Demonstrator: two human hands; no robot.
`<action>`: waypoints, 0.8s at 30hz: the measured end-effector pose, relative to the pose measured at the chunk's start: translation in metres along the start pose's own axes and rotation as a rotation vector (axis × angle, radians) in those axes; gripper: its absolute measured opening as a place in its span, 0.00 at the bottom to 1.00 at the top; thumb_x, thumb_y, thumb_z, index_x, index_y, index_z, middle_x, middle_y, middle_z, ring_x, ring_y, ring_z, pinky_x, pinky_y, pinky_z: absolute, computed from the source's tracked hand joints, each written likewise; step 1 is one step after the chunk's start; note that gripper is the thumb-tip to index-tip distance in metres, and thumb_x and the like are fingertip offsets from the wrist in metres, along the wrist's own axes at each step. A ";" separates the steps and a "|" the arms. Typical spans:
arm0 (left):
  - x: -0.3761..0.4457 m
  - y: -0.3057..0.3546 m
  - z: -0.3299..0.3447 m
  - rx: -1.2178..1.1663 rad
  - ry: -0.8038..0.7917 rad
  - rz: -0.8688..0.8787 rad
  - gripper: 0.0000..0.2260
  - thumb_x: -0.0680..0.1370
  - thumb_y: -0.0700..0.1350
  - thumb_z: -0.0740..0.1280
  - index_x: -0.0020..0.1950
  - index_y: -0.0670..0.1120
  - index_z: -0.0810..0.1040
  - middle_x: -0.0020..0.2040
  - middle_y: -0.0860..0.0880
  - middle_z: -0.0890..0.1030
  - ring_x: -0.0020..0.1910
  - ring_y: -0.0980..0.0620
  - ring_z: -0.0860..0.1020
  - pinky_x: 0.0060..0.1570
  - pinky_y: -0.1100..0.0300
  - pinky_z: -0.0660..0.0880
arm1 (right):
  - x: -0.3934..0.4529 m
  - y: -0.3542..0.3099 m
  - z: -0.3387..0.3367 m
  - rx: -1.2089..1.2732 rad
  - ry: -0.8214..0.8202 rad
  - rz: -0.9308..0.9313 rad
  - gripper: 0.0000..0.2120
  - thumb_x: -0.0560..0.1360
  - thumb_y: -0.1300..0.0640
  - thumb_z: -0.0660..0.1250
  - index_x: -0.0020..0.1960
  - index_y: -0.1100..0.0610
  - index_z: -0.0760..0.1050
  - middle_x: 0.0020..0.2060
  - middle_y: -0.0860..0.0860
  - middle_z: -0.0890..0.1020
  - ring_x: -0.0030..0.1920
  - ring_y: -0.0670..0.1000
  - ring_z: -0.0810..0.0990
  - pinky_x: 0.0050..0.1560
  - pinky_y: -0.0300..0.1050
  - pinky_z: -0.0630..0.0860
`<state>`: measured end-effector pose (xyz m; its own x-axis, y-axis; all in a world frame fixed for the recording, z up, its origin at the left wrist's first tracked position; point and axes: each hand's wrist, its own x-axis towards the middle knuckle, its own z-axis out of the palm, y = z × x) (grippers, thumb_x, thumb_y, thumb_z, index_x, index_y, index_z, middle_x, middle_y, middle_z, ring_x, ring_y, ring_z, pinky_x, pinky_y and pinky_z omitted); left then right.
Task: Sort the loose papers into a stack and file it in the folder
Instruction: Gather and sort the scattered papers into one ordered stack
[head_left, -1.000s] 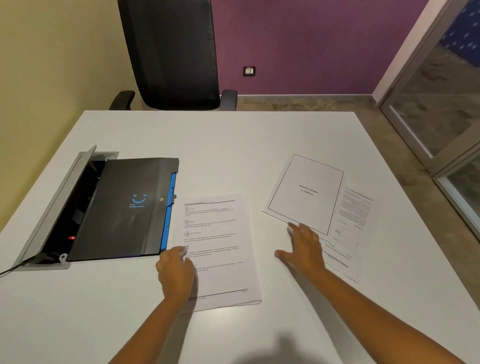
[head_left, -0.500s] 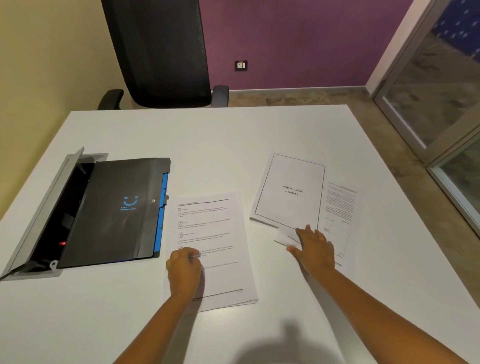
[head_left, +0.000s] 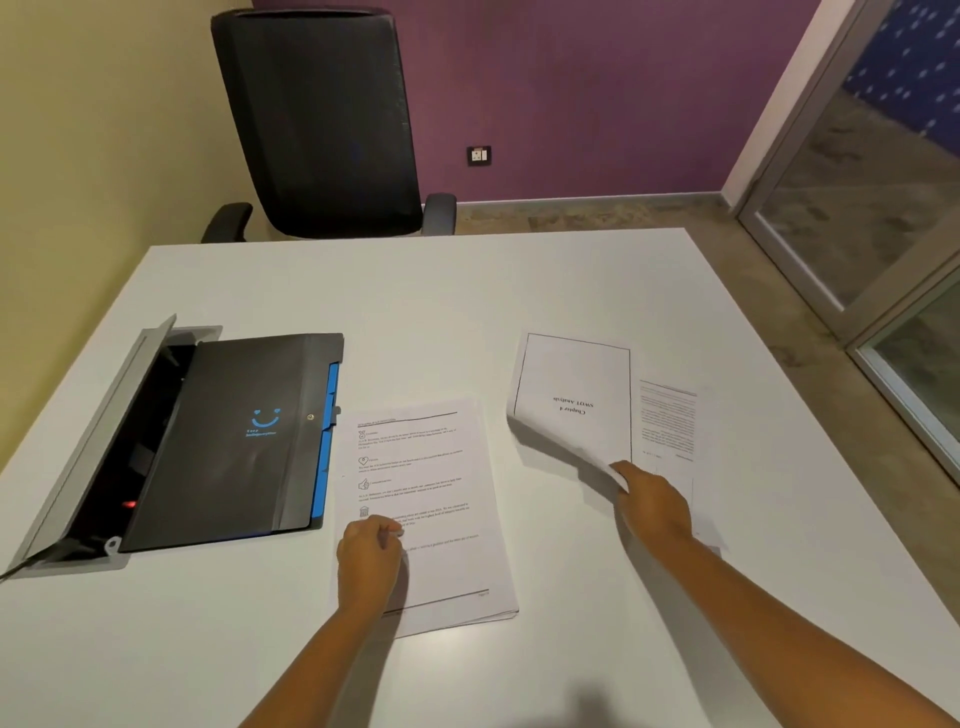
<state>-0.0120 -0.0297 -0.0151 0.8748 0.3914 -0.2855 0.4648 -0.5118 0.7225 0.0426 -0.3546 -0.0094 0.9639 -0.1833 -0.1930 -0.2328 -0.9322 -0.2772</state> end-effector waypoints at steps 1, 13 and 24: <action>0.001 -0.001 0.000 -0.007 -0.011 -0.006 0.06 0.76 0.35 0.63 0.50 0.37 0.79 0.53 0.38 0.79 0.52 0.42 0.77 0.56 0.51 0.75 | -0.002 -0.001 -0.002 0.030 0.025 -0.005 0.18 0.77 0.61 0.59 0.65 0.49 0.71 0.51 0.53 0.83 0.50 0.56 0.81 0.46 0.45 0.75; -0.018 0.042 -0.006 -0.763 -0.481 -0.398 0.24 0.79 0.57 0.52 0.68 0.44 0.68 0.64 0.41 0.75 0.61 0.40 0.75 0.59 0.45 0.74 | -0.097 -0.017 0.031 0.225 -0.090 -0.453 0.34 0.69 0.75 0.62 0.68 0.46 0.69 0.68 0.42 0.69 0.71 0.45 0.65 0.72 0.36 0.53; -0.027 0.034 0.008 -0.221 -0.290 -0.297 0.20 0.79 0.38 0.58 0.71 0.40 0.64 0.69 0.40 0.70 0.66 0.40 0.70 0.66 0.50 0.68 | -0.085 -0.001 0.028 0.388 -0.180 -0.281 0.41 0.66 0.36 0.70 0.73 0.46 0.58 0.72 0.44 0.63 0.73 0.50 0.61 0.74 0.46 0.57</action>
<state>-0.0189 -0.0639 0.0127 0.7252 0.2501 -0.6415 0.6878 -0.2227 0.6908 -0.0431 -0.3291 -0.0191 0.9667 0.1463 -0.2100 -0.0312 -0.7470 -0.6641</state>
